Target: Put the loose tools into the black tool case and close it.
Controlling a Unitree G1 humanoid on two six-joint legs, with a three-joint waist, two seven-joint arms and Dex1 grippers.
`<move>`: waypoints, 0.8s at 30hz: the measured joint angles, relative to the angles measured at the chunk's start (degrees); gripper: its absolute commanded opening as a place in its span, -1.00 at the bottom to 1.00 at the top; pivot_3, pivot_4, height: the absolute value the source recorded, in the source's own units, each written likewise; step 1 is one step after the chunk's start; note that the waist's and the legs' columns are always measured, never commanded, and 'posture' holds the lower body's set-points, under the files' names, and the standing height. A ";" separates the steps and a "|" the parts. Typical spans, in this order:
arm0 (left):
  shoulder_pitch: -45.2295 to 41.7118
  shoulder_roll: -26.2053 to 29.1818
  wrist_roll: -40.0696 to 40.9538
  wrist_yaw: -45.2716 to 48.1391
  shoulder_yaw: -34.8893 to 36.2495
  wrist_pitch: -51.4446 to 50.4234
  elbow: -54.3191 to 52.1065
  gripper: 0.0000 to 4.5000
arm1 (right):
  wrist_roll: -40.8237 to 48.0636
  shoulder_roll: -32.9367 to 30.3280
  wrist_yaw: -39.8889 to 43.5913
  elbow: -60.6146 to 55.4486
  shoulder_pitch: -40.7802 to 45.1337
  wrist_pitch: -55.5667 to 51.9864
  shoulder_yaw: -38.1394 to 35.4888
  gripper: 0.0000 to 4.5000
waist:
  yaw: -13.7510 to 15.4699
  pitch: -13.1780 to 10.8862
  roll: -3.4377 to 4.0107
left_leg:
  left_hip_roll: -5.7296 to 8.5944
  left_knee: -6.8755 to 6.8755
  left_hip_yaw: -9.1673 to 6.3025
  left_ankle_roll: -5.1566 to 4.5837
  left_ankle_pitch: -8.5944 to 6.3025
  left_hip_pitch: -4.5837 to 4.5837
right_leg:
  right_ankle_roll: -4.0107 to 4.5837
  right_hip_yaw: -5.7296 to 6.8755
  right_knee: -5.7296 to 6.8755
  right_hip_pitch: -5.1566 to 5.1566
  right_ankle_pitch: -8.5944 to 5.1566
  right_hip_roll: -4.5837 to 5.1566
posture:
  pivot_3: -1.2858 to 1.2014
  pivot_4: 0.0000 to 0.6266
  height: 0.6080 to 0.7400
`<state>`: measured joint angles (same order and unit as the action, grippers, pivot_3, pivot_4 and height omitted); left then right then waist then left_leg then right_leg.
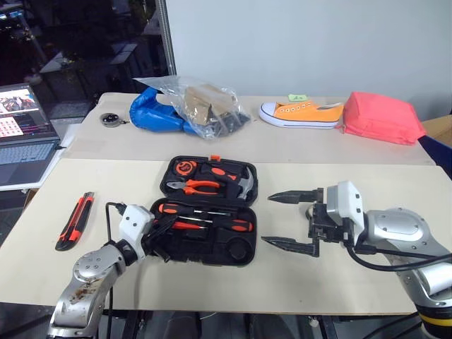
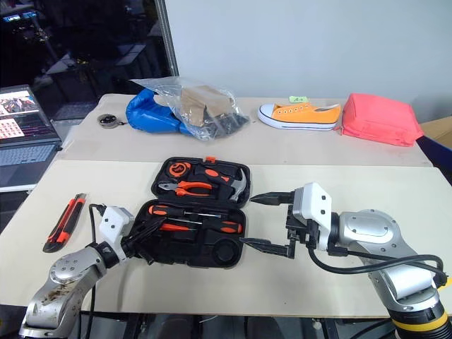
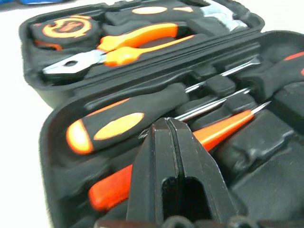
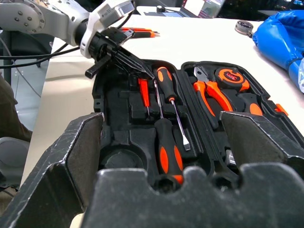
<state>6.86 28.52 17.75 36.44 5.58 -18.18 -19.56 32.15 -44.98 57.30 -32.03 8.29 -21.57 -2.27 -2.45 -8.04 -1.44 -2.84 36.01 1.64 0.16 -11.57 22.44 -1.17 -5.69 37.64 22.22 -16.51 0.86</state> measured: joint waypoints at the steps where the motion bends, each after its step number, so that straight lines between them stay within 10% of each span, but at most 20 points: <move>1: 0.14 -0.06 -0.03 0.14 -0.12 0.84 0.21 -0.99 | 0.00 0.00 -0.01 0.00 0.00 0.00 0.00 1.00 | 0.04 0.00 0.00 | 0.00 0.00 -0.01 0.00 0.00 0.00 | 0.00 0.01 0.00 0.00 0.00 0.00 | 0.03 -0.52 1.00; 24: 1.29 5.93 4.41 8.72 2.61 0.66 2.53 -0.99 | 0.05 0.05 -0.19 -0.05 -0.23 0.00 0.72 1.00 | 0.34 -0.08 -0.11 | -0.03 -0.05 -0.02 0.00 0.00 0.08 | -0.01 0.08 -0.10 0.04 -0.03 0.15 | 0.03 -0.52 1.00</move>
<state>8.15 34.45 22.16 45.17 8.19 -17.52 -17.03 32.20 -44.93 57.11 -32.09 8.06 -21.57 -1.55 -2.10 -8.12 -1.55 -2.87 35.96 1.62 0.16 -11.57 22.52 -1.18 -5.62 37.54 22.26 -16.54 1.01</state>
